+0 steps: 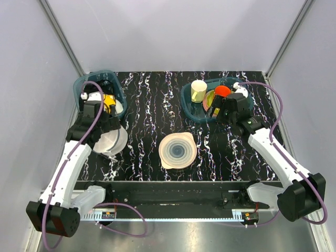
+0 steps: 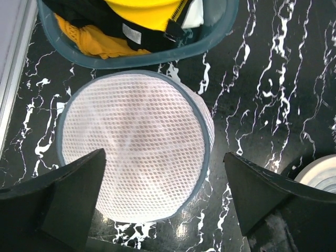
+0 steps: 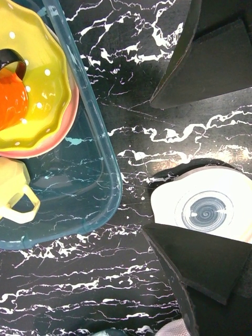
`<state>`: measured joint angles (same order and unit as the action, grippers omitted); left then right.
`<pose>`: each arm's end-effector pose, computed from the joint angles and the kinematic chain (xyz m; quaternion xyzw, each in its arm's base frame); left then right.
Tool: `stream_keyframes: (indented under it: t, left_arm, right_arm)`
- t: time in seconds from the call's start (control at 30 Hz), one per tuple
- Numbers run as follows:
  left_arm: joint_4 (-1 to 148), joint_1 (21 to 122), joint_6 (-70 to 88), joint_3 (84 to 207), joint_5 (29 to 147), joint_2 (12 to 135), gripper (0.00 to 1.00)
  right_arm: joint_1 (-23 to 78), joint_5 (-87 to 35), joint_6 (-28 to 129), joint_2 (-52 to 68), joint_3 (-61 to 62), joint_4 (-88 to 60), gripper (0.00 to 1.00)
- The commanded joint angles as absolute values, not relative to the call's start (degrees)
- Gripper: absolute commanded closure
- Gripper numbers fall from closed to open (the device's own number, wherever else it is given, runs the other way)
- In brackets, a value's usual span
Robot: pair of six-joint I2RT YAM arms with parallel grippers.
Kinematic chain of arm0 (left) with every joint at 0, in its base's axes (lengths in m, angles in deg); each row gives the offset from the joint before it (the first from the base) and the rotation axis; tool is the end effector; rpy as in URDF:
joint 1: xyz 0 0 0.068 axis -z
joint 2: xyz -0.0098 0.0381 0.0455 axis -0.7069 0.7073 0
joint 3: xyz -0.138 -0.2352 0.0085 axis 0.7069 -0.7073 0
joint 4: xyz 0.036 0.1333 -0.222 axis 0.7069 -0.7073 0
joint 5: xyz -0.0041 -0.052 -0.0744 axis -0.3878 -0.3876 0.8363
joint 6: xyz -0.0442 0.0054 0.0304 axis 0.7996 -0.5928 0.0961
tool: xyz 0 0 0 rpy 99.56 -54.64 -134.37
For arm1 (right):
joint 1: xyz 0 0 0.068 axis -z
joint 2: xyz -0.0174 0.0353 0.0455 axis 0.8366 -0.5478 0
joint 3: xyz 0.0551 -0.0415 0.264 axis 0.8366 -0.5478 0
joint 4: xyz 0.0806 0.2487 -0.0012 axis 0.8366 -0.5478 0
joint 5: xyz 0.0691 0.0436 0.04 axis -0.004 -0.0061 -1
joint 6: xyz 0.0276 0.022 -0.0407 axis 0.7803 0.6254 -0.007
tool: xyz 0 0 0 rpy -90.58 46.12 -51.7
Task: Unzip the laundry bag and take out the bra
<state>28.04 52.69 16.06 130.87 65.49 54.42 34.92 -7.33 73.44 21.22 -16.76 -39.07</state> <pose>0.1969 -0.0177 0.3245 -0.1335 0.8988 0.0218 0.4170 0.2448 0.0910 0.3139 0.1034 0.8782 0.1251 0.4499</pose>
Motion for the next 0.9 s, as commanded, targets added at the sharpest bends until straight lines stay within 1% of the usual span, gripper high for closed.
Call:
stream_keyframes:
  t: [0.0,0.1,0.2,0.3,0.37,0.4,0.43,0.47,0.53,0.57,0.63,0.87]
  left_arm:
    - [27.29,59.57,17.28,133.34,57.94,56.51,0.01]
    - [28.78,61.59,20.44,132.29,57.41,58.88,0.01]
    - [29.49,63.26,22.38,131.32,54.6,62.13,0.03]
    - [29.4,64.5,24.31,130.88,51.97,65.29,0.11]
    - [29.4,65.11,25.28,130.97,50.48,66.44,0.23]
    - [29.49,65.2,25.37,131.05,50.21,67.31,0.26]
    - [29.4,65.46,25.46,131.32,49.85,67.58,0.34]
    - [29.4,65.9,25.37,131.58,49.24,67.76,0.51]
    - [29.32,66.08,25.37,132.37,48.89,67.85,0.69]
    - [29.32,66.25,25.2,132.72,49.23,67.76,0.86]
    - [29.14,66.34,24.76,133.6,50.02,67.24,1.0]
    - [28.18,68.09,25.1,140.62,57.84,66.44,1.0]
  right_arm:
    - [34.46,-9.02,74.42,22.04,-16.96,-36.38,0.0]
    - [34.46,-9.54,74.51,22.12,-17.14,-35.85,0.0]
    - [34.46,-10.25,74.6,22.3,-17.32,-35.5,0.0]
    - [34.46,-10.43,74.51,22.47,-17.66,-35.41,0.0]
    - [34.46,-10.51,74.6,22.74,-17.84,-35.15,0.0]
    - [34.46,-10.69,74.51,22.74,-17.93,-34.98,0.0]
    - [34.46,-10.69,74.51,22.83,-17.93,-34.89,0.0]
    - [34.46,-10.78,74.51,22.83,-17.93,-34.8,0.0]
    - [34.55,-10.95,74.51,22.74,-17.93,-34.62,0.0]
    - [34.46,-11.04,74.51,22.74,-17.93,-34.62,0.0]
    - [34.46,-11.04,74.6,22.83,-17.93,-34.36,0.0]
    - [34.46,-11.48,74.42,22.39,-17.32,-33.83,0.0]
